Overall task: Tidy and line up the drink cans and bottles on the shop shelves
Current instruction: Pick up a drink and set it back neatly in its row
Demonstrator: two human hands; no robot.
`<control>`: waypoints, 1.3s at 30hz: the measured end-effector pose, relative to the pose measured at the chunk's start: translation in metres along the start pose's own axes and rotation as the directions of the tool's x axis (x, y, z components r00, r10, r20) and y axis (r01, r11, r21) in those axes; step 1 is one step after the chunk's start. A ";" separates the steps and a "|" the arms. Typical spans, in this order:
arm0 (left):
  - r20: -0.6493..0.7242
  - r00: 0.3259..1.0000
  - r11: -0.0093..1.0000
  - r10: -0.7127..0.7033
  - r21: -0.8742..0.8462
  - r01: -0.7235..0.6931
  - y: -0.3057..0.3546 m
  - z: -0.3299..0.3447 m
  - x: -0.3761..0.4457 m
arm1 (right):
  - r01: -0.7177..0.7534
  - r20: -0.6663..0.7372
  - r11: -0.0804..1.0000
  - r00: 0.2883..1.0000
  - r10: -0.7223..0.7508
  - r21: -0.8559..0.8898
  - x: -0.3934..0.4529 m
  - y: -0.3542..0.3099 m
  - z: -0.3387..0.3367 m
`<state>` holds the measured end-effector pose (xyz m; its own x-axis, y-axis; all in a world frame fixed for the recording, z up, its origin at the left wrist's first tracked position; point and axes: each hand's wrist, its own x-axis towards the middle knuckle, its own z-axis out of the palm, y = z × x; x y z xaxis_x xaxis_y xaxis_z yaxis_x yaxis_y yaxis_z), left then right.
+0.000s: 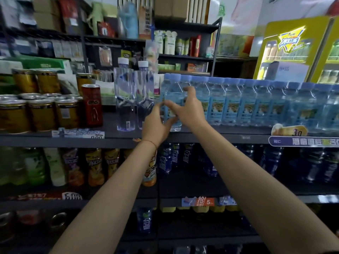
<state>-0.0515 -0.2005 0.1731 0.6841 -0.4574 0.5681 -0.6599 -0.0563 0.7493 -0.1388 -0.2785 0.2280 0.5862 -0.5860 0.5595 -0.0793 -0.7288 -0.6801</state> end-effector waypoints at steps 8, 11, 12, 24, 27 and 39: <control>-0.081 0.995 0.972 0.064 0.232 -0.044 -0.004 0.014 0.029 | 0.078 0.027 0.996 0.997 -0.077 -0.049 0.028 0.044 0.021; -0.116 0.992 0.944 0.058 0.329 -0.016 -0.006 0.021 0.038 | 0.120 -0.007 0.981 0.992 -0.122 -0.155 0.034 0.057 0.027; -0.120 0.992 0.936 0.047 0.351 -0.002 -0.006 0.023 0.041 | 0.135 0.003 0.968 0.990 -0.138 -0.209 0.035 0.060 0.028; -0.107 0.993 0.900 -0.050 0.425 0.092 -0.006 0.037 0.047 | 0.299 0.117 0.913 0.954 -0.277 -0.276 0.035 0.075 0.026; -0.079 0.993 0.928 -0.082 0.357 0.105 0.003 0.038 0.032 | 0.322 0.156 0.919 0.943 -0.292 -0.226 0.028 0.078 0.019; -0.313 0.831 0.718 -0.460 0.419 0.555 -0.039 0.012 -0.163 | 0.380 0.335 0.902 0.839 -0.429 0.203 -0.103 0.116 0.029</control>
<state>-0.1409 -0.1339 0.0468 0.9691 -0.0763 0.2345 -0.2245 -0.6665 0.7109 -0.1847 -0.2924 0.0774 0.7960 -0.0604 0.6023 0.3150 -0.8084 -0.4974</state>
